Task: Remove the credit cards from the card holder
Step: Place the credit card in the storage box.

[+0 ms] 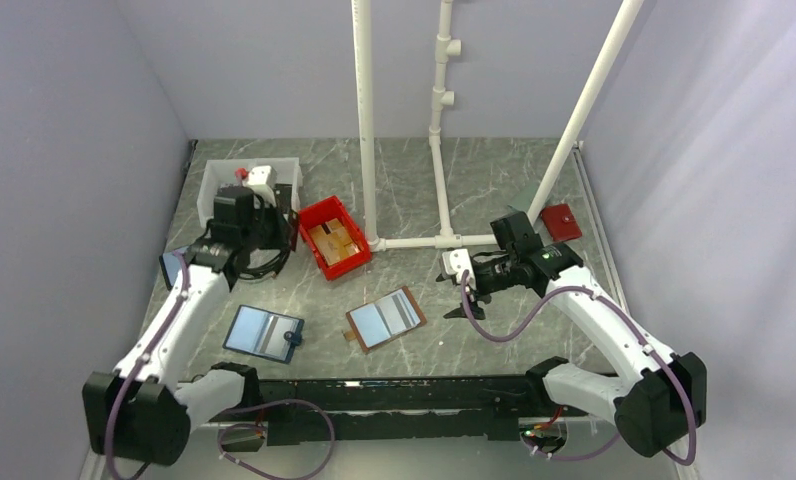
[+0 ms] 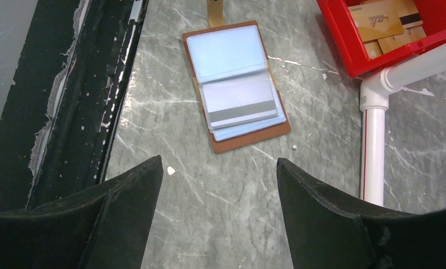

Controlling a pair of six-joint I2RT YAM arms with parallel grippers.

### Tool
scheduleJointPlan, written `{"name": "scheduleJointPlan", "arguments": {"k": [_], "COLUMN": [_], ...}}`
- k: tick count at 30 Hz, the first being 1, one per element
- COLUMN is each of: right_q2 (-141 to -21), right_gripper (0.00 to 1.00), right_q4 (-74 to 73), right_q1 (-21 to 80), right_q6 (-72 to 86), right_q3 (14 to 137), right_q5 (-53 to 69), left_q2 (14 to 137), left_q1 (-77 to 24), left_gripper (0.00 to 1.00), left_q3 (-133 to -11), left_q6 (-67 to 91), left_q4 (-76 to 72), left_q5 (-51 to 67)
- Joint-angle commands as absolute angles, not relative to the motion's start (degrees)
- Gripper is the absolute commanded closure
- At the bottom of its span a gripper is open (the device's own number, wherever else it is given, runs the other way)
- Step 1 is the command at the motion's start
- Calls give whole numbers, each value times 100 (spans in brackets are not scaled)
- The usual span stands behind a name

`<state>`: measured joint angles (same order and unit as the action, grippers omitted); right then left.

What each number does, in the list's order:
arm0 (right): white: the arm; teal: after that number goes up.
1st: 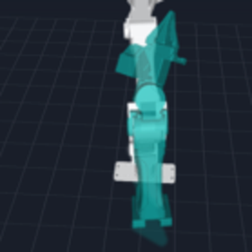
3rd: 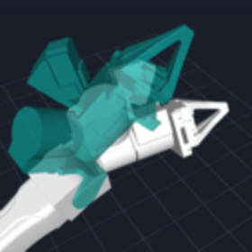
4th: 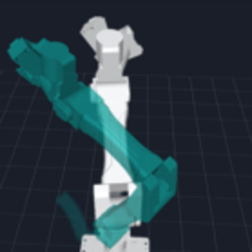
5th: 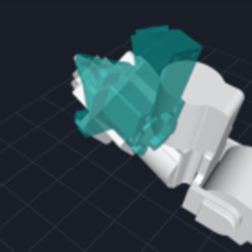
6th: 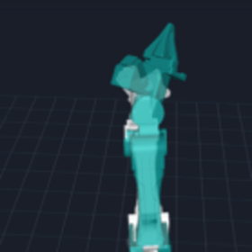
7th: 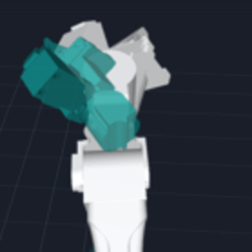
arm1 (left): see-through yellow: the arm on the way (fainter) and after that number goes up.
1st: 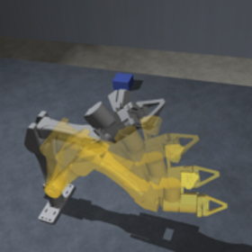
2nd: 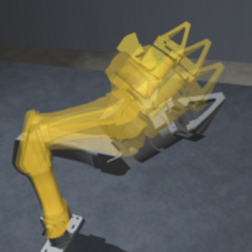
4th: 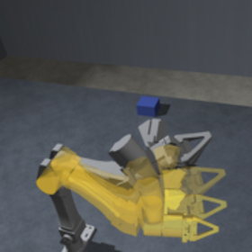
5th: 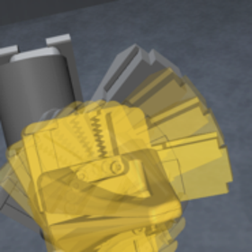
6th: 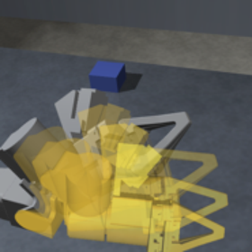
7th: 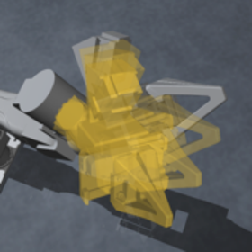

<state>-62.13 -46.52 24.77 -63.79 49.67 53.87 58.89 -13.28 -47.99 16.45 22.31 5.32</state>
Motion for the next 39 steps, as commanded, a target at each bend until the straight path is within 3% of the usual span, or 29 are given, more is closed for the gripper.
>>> {"name": "scheduleJointPlan", "arguments": {"k": [1,10,19,32,39], "right_q2": [-6281,-6430,-6555,-6708,-6726], "right_gripper": [23,23,23,23,23], "right_q4": [-4508,-4520,-4521,-4561,-4573], "right_q1": [2465,2470,2456,2443,2439], "right_q6": [-6342,-6332,-6323,-6346,-6343], "right_q3": [5150,5169,5177,5203,5212], "right_q5": [5423,5358,5292,5277,5273], "left_q2": [6570,8418,10503,11767,11902], "left_q1": [-464,744,1435,1257,1040], "left_gripper": [100,100,100,94,84], "left_q3": [-5433,-6534,-7685,-8650,-9171], "left_q6": [1263,1087,1537,1915,1631], "left_q4": [1707,1074,645,910,1672], "left_q5": [1343,2137,3798,3679,3031]}}
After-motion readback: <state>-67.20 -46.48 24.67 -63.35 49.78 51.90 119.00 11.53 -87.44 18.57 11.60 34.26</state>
